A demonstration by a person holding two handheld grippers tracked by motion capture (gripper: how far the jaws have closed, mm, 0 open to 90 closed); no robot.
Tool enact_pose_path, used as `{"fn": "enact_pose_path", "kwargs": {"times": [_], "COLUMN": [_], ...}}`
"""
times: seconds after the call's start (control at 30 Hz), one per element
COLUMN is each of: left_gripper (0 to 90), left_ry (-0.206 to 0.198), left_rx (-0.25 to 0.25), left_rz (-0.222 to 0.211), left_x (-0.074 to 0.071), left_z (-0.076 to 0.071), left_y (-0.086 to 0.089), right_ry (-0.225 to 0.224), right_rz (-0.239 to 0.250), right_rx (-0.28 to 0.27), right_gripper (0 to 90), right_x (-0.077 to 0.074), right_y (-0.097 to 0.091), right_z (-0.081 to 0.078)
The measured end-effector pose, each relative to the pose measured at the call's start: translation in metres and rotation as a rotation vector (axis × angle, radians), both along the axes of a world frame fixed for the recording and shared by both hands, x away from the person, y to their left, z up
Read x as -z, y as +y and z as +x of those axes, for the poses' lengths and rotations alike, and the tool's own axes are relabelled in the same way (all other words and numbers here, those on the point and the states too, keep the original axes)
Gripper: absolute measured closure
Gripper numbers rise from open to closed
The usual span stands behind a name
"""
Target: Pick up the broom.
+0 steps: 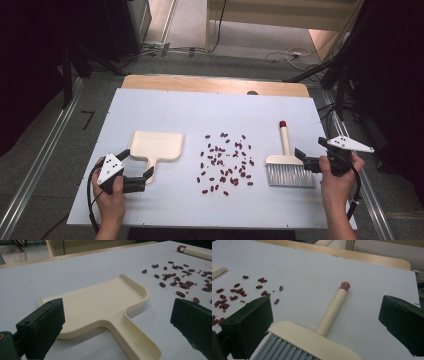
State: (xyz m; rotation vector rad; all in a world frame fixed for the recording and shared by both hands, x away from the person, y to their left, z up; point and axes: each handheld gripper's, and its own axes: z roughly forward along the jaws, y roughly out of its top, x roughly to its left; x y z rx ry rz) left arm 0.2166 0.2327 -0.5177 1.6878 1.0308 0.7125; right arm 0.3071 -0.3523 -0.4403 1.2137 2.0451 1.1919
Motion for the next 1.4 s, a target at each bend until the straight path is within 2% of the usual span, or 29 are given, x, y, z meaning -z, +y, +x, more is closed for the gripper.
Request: {"fn": "enact_pose_path", "kwargs": {"times": [0.13, 0.4, 0.63, 0.73, 0.77, 0.8, 0.83, 0.9, 0.93, 1.0, 1.03, 1.07, 1.13, 1.17, 1.2, 1.23, 1.27, 1.4], "left_gripper": [1.2, 1.2, 1.2, 4.9, 4.9, 4.9, 4.8, 4.8, 4.8, 4.8, 4.8, 4.8, 4.8, 4.8, 4.8, 4.8, 4.8, 4.8], "left_ry": [-0.002, 0.007, 0.008, 0.013, 0.013, 0.013, 0.013, 0.014, 0.014, 0.015, 0.015, 0.016, 0.017, 0.016, 0.017, 0.017, 0.017, 0.018], "left_rx": [-0.003, 0.003, 0.006, 0.01, 0.011, 0.011, 0.012, 0.012, 0.012, 0.011, 0.01, 0.01, 0.01, 0.01, 0.01, 0.011, 0.011, 0.011], "left_rz": [0.003, 0.006, 0.01, 0.012, 0.013, 0.015, 0.015, 0.014, 0.014, 0.014, 0.013, 0.013, 0.012, 0.012, 0.012, 0.012, 0.014, 0.017], "left_x": [0.0, 0.0, 0.0, 0.0, 0.0, 0.0, 0.0, 0.0, 0.0, 0.0, 0.0, 0.0, 0.0, 0.0, 0.0, 0.001, 0.0, 0.0], "left_z": [0.0, 0.001, 0.001, 0.002, 0.002, 0.002, 0.002, 0.002, 0.002, 0.002, 0.002, 0.002, 0.002, 0.002, 0.002, 0.002, 0.003, 0.003], "left_y": [0.0, -0.001, -0.002, -0.002, -0.002, -0.002, -0.002, -0.002, -0.002, -0.002, -0.002, -0.002, -0.003, -0.003, -0.003, -0.003, -0.003, -0.003], "right_ry": [0.018, 0.082, 0.133, 0.173, 0.2, 0.2, 0.238, 0.248, 0.272, 0.294, 0.294, 0.304, 0.332, 0.358, 0.358, 0.379, 0.379, 0.442], "right_rz": [-0.012, -0.046, -0.067, -0.08, -0.084, -0.084, -0.085, -0.097, -0.12, -0.148, -0.148, -0.157, -0.154, -0.162, -0.162, -0.172, -0.172, -0.193], "right_rx": [-0.002, -0.009, -0.016, 0.0, 0.008, 0.008, 0.038, 0.06, 0.082, 0.122, 0.122, 0.135, 0.14, 0.154, 0.154, 0.163, 0.163, 0.176], "right_gripper": [0.0, 0.0, 1.0, 1.0, 1.0, 1.0, 3.4, 4.8, 6.2, 14.4, 14.4, 18.4, 22.4, 27.5, 27.5, 31.9, 31.9, 40.3], "right_x": [-0.005, -0.01, -0.01, -0.007, -0.004, -0.004, -0.001, 0.001, 0.005, 0.008, 0.008, 0.01, 0.013, 0.016, 0.016, 0.019, 0.019, 0.024], "right_y": [0.005, 0.018, 0.03, 0.034, 0.036, 0.036, 0.038, 0.04, 0.042, 0.045, 0.045, 0.046, 0.047, 0.048, 0.048, 0.049, 0.049, 0.051], "right_z": [0.012, 0.039, 0.057, 0.066, 0.072, 0.072, 0.079, 0.082, 0.087, 0.09, 0.09, 0.092, 0.095, 0.097, 0.097, 0.098, 0.098, 0.1]}}
